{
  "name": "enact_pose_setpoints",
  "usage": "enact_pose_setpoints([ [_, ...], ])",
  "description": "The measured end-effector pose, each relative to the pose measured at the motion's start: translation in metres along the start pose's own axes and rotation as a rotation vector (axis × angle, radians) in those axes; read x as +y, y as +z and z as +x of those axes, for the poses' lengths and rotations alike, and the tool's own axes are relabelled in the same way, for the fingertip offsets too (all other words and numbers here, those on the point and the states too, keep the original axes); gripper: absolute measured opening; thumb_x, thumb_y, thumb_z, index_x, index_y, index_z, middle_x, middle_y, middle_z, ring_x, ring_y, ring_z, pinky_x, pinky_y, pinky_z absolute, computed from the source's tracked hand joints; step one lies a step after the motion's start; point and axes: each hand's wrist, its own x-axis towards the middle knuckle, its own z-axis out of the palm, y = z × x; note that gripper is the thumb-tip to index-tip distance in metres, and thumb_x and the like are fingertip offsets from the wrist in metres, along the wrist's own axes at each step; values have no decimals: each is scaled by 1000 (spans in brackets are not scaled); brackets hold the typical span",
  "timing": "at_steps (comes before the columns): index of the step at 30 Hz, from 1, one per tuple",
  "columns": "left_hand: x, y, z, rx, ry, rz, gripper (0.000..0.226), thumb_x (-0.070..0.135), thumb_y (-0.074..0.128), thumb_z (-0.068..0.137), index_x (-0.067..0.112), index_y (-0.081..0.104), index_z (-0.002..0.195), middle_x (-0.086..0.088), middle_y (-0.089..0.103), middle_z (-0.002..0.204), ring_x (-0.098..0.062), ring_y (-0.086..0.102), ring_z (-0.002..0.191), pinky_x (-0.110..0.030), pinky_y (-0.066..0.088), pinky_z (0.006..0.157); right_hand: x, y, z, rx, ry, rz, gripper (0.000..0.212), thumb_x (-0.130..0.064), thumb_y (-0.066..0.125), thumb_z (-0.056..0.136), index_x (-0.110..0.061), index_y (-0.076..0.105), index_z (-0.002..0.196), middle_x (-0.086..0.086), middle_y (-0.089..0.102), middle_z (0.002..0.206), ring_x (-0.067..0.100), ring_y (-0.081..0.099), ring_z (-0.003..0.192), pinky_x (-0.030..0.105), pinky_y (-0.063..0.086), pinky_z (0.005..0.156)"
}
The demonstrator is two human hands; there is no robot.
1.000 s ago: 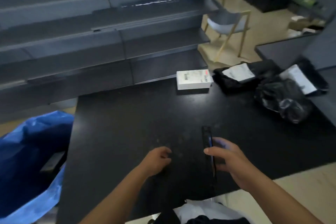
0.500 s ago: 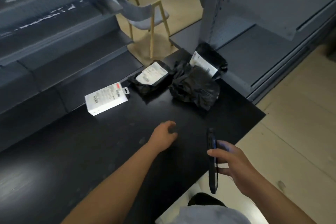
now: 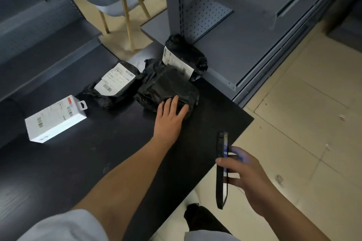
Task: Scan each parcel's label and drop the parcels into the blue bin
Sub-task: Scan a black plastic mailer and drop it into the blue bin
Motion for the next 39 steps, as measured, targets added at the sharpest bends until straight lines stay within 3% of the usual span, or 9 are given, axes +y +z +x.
enact_pose_setpoints([
  [3,0,-3,12,124,1,-28,34,21,71,86,22,62,119,-16,46,149,-36,38,139,-51,24,117,1,-7,0,34,-1,-27,102,-55,82,40,-23,61,134,12,64,128,33,62,116,50,57,96],
  [10,-17,-50,-6,375,-127,-511,21,15,65,91,16,63,112,-2,59,133,-24,48,133,-50,26,119,-6,-5,8,11,11,3,61,-23,83,81,-18,58,137,15,61,132,35,61,116,41,57,83],
  [13,-27,-90,-47,347,-382,-1046,19,10,56,98,21,60,112,9,65,107,-9,62,102,-30,50,95,-15,12,14,-31,-13,4,51,-18,77,86,-16,60,134,14,64,127,34,62,114,39,56,77],
  [15,-37,-108,-81,388,-523,-1186,17,6,55,97,21,61,102,8,65,87,-7,60,81,-23,50,74,-21,26,17,-78,-38,-5,54,-19,79,82,-15,63,133,16,69,121,34,68,107,39,57,73],
  [18,-57,-115,-135,427,-703,-1284,19,3,57,95,20,63,93,11,66,83,-7,61,81,-25,50,76,-30,49,22,-140,-43,-6,72,-26,82,70,-16,60,138,16,73,118,35,73,103,42,59,74],
  [24,-83,-95,-236,500,-1176,-1487,12,12,57,101,16,65,93,-7,72,88,-20,67,76,-39,54,67,-44,108,19,-325,-69,-118,35,-13,73,88,-15,69,122,18,78,103,37,76,93,50,60,79],
  [30,-120,-68,-289,426,-1614,-1765,21,19,51,102,5,64,112,-11,72,90,-26,65,72,-35,52,58,-34,154,13,-458,-77,-211,47,-18,79,80,-14,67,125,14,76,96,29,74,80,42,59,70],
  [34,-128,-39,-317,392,-1705,-1401,45,31,64,88,17,55,129,-9,62,124,-31,63,109,-51,53,96,-18,159,11,-491,-41,-245,48,-18,79,83,-15,65,128,15,74,94,32,72,83,51,59,85],
  [39,-110,-33,-316,177,-1165,-887,49,-5,52,87,28,60,122,4,51,134,-15,50,125,-19,41,89,1,154,10,-431,0,-242,55,-20,79,83,-16,61,135,16,70,107,33,71,96,53,55,96],
])
